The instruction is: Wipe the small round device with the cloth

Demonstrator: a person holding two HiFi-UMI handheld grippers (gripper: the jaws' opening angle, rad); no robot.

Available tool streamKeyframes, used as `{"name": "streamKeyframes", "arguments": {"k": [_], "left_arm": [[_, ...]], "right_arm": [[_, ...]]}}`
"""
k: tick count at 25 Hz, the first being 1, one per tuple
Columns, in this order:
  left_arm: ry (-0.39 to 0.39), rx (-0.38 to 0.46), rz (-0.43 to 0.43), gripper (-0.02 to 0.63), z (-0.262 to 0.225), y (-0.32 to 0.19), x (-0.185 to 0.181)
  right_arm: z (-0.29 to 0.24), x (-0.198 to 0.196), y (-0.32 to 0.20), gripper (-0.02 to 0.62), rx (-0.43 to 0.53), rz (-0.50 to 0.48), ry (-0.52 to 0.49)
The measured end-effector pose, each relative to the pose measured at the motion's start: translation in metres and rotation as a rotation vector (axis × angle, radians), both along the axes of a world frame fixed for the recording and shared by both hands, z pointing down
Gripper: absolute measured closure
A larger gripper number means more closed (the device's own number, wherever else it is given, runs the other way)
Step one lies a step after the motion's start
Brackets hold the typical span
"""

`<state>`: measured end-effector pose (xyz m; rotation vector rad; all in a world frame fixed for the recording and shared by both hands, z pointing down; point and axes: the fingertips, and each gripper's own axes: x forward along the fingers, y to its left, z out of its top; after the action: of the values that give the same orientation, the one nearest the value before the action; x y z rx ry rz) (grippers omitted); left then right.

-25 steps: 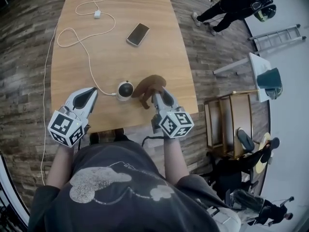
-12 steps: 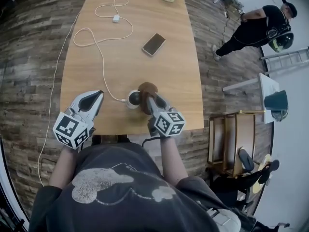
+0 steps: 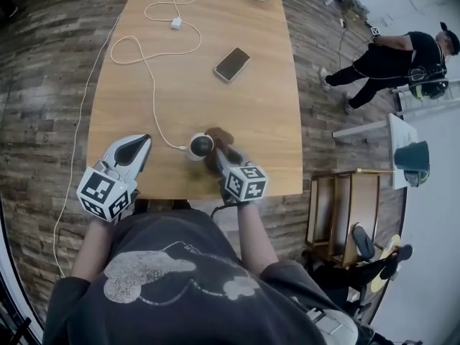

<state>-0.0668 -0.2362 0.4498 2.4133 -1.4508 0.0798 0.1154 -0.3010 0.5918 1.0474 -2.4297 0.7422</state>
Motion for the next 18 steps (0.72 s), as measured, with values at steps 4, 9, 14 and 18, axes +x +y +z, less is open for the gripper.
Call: {"name": "streamKeyframes", "arguments": {"k": [4,9,14,18], "left_arm": [[0.000,-0.002,0.006,0.588,0.001,0.000,0.005],[0.002,0.009,-0.020,0.588,-0.003,-0.002,-0.004],[0.008,0.008,-0.026,0.588,-0.001,-0.004,-0.005],[0.007,0.014,-0.026,0.588,-0.003,-0.007,-0.004]], "right_arm": [[-0.005,0.006,-0.007,0.540,0.033,-0.012,0.047],[-0.075,0.004,-0.030,0.540,0.195,-0.085,-0.046],[-0.128,-0.027,-0.044,0.540,0.351,-0.268,-0.068],[-0.122,-0.056,-0.038,0.540,0.322,-0.428,-0.042]]}}
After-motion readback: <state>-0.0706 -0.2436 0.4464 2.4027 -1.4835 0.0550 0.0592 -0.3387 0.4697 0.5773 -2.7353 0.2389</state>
